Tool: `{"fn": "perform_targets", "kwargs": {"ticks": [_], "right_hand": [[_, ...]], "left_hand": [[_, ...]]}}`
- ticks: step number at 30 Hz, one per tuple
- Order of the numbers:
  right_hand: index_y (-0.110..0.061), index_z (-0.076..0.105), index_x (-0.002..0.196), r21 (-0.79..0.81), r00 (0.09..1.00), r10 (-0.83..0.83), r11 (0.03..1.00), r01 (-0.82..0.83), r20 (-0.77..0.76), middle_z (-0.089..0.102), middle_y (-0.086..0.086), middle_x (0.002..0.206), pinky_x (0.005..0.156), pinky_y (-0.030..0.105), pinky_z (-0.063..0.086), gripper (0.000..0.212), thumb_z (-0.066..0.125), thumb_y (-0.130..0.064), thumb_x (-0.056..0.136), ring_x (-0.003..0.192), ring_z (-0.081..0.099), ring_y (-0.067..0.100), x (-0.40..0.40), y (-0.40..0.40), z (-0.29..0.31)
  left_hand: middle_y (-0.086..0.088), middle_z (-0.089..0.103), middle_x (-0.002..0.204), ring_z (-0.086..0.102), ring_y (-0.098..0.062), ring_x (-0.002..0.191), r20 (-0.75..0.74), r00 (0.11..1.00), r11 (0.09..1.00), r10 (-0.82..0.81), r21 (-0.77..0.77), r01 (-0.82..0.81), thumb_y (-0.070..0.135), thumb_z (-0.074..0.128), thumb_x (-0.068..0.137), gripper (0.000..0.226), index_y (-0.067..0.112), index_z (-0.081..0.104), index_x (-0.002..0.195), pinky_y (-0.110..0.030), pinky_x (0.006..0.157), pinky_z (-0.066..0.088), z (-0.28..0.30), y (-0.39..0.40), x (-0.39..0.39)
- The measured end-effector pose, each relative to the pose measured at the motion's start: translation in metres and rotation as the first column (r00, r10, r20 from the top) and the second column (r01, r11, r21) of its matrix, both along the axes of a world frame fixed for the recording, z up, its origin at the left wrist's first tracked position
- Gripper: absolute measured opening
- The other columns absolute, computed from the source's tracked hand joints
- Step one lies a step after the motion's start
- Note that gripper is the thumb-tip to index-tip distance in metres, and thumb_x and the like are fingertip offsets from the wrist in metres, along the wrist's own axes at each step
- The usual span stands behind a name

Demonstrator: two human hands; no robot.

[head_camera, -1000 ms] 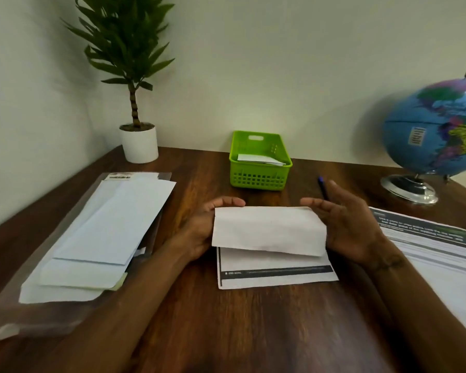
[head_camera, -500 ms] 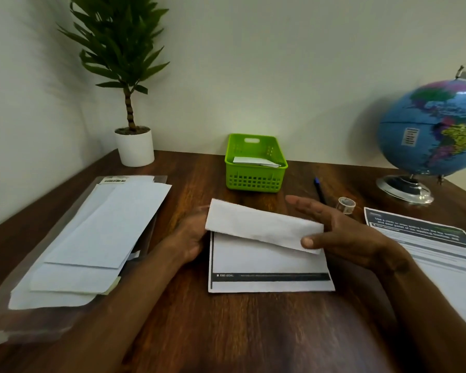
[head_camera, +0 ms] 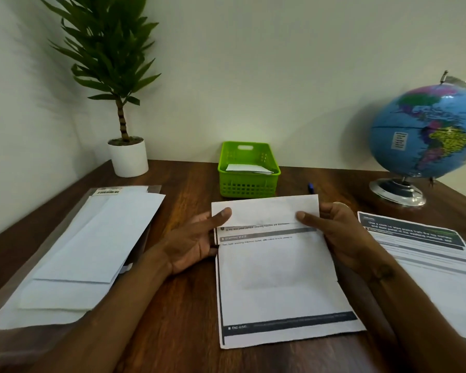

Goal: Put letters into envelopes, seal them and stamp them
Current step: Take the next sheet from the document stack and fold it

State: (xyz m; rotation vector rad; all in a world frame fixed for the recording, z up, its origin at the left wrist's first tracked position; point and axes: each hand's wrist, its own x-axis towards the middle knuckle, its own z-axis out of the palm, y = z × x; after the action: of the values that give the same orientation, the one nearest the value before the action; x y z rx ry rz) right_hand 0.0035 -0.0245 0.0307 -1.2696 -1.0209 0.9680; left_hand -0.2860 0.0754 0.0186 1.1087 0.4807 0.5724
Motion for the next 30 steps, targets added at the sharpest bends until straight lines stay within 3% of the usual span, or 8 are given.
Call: {"fn": "perform_targets", "kwargs": {"ticks": [4,7,12,15,18,25,27,30], "right_hand": [[-0.006,0.072,0.121,-0.013,1.000,0.008,1.000,-0.009,-0.028,0.079,0.013,0.112,0.072,0.035,0.065,0.035,0.075,-0.008,0.086,0.094,0.079,0.032,-0.002,0.005,-0.008],[-0.009,0.073,0.119,-0.015,0.997,-0.003,1.000,0.002,-0.080,0.079,0.014,0.112,0.069,0.035,0.065,0.031,0.072,0.001,0.090,0.093,0.079,0.033,0.000,0.006,-0.010],[-0.012,0.079,0.098,-0.027,0.989,-0.037,0.999,0.034,-0.144,0.080,0.017,0.103,0.065,0.031,0.065,0.025,0.064,0.007,0.093,0.081,0.079,0.026,-0.004,0.005,-0.010],[-0.013,0.078,0.102,-0.074,0.983,-0.036,0.997,0.023,-0.180,0.081,0.012,0.102,0.069,0.029,0.063,0.029,0.051,-0.003,0.104,0.091,0.075,0.025,-0.008,0.004,-0.008],[-0.008,0.074,0.117,-0.183,0.958,-0.028,0.983,-0.026,-0.287,0.077,0.020,0.116,0.077,0.037,0.062,0.036,0.042,-0.017,0.105,0.099,0.072,0.030,-0.009,0.003,-0.002],[-0.007,0.066,0.128,-0.259,0.899,0.026,0.954,-0.153,-0.437,0.072,0.025,0.125,0.088,0.047,0.059,0.068,0.051,-0.062,0.093,0.111,0.070,0.042,-0.002,0.001,0.001],[-0.009,0.066,0.127,-0.286,0.927,0.026,0.948,-0.142,-0.375,0.073,0.023,0.123,0.075,0.040,0.063,0.060,0.067,-0.055,0.088,0.100,0.075,0.034,-0.006,0.002,-0.001],[-0.009,0.065,0.132,-0.268,0.964,0.039,0.957,-0.112,-0.265,0.075,0.019,0.122,0.069,0.037,0.066,0.059,0.080,-0.013,0.075,0.098,0.076,0.029,-0.011,0.003,-0.007]], "left_hand": [[-0.019,0.068,0.128,0.067,-0.030,0.111,-0.070,0.982,0.985,0.174,0.033,-0.172,0.017,0.064,0.092,0.041,0.006,0.060,0.132,-0.043,0.091,0.057,-0.002,-0.001,0.007],[-0.020,0.068,0.127,0.064,-0.034,0.114,-0.060,0.975,0.977,0.215,0.028,-0.214,0.007,0.060,0.095,0.038,0.003,0.058,0.133,-0.043,0.089,0.057,-0.005,0.000,0.008],[-0.018,0.070,0.124,0.069,-0.028,0.110,0.013,0.968,0.968,0.251,0.018,-0.251,0.002,0.066,0.086,0.032,0.008,0.071,0.117,-0.041,0.091,0.059,-0.008,0.006,0.008],[-0.014,0.072,0.121,0.068,-0.024,0.112,0.018,0.963,0.952,0.270,0.148,-0.270,0.002,0.062,0.091,0.026,0.012,0.078,0.108,-0.037,0.095,0.058,-0.009,0.009,0.007],[-0.007,0.076,0.116,0.069,-0.020,0.112,0.044,0.940,0.915,0.339,0.219,-0.340,-0.001,0.059,0.094,0.029,0.016,0.083,0.092,-0.026,0.086,0.058,-0.009,0.011,0.006],[0.005,0.073,0.122,0.066,-0.016,0.117,0.007,0.919,0.861,0.394,0.348,-0.372,-0.012,0.052,0.095,0.048,0.022,0.083,0.081,-0.029,0.086,0.057,-0.011,0.011,0.002],[0.003,0.073,0.122,0.065,-0.020,0.119,0.004,0.915,0.853,0.402,0.362,-0.376,-0.011,0.053,0.095,0.046,0.022,0.083,0.086,-0.028,0.085,0.057,-0.011,0.011,0.003],[-0.007,0.073,0.121,0.068,-0.027,0.116,0.060,0.933,0.909,0.354,0.215,-0.359,-0.001,0.055,0.098,0.038,0.024,0.072,0.121,-0.034,0.084,0.061,-0.008,0.013,0.004]]}}
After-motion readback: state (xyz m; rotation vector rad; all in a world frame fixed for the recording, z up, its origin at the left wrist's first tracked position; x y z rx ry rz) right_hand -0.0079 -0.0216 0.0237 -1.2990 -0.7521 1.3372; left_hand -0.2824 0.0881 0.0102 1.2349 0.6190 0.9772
